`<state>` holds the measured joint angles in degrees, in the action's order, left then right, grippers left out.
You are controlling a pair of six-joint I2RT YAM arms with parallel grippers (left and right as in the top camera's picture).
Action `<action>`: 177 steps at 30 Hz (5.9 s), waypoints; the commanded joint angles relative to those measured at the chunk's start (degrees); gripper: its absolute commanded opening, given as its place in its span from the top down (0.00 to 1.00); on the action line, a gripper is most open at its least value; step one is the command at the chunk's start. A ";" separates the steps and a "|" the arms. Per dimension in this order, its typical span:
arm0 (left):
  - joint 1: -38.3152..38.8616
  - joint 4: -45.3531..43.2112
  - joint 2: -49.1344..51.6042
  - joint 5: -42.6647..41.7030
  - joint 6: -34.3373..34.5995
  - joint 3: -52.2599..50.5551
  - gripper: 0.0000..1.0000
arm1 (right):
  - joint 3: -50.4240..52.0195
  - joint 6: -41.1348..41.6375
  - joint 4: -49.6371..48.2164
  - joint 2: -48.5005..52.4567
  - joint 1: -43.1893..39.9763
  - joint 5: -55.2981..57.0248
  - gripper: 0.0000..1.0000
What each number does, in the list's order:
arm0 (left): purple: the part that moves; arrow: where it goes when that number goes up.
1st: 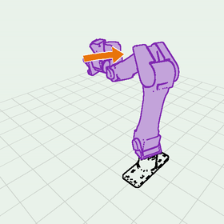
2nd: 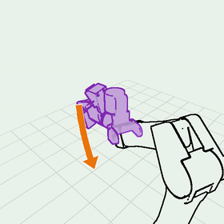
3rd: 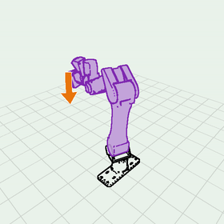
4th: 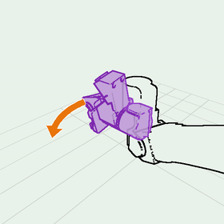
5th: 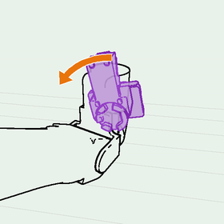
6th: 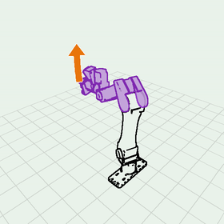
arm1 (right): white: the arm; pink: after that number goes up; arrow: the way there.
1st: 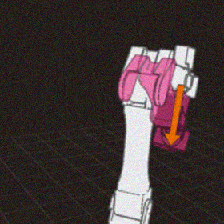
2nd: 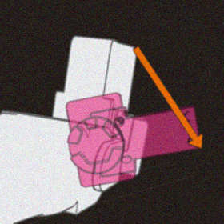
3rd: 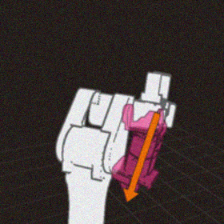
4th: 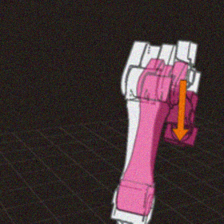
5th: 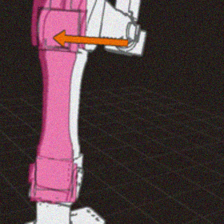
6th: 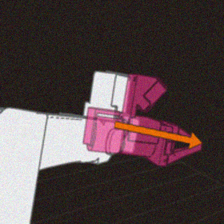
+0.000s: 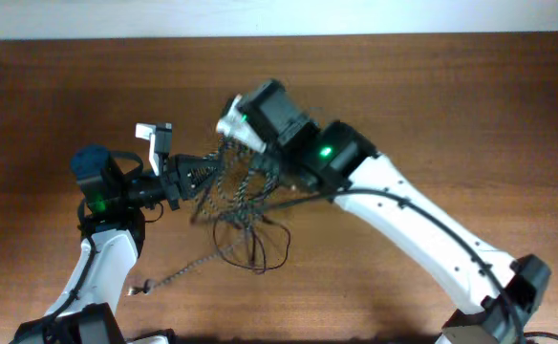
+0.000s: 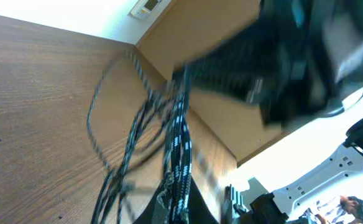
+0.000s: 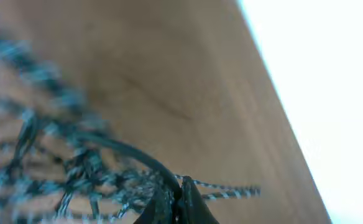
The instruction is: Untangle cables
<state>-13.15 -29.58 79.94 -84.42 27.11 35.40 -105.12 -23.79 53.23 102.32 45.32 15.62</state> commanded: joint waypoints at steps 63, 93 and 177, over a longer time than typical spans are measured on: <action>25.75 25.18 -0.39 58.64 -7.43 0.31 1.00 | -30.84 15.47 20.87 12.68 -40.44 -56.43 0.62; 3.23 4.72 -0.42 17.53 42.77 0.33 1.00 | 4.63 19.82 -10.64 14.08 -18.58 -51.98 0.82; 32.30 65.66 1.03 95.76 2.71 24.41 1.00 | 3.98 27.04 14.29 -0.70 -41.35 -48.70 0.36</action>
<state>27.53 33.61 93.73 8.10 27.35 54.68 -101.71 3.88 67.40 102.89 0.40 -33.85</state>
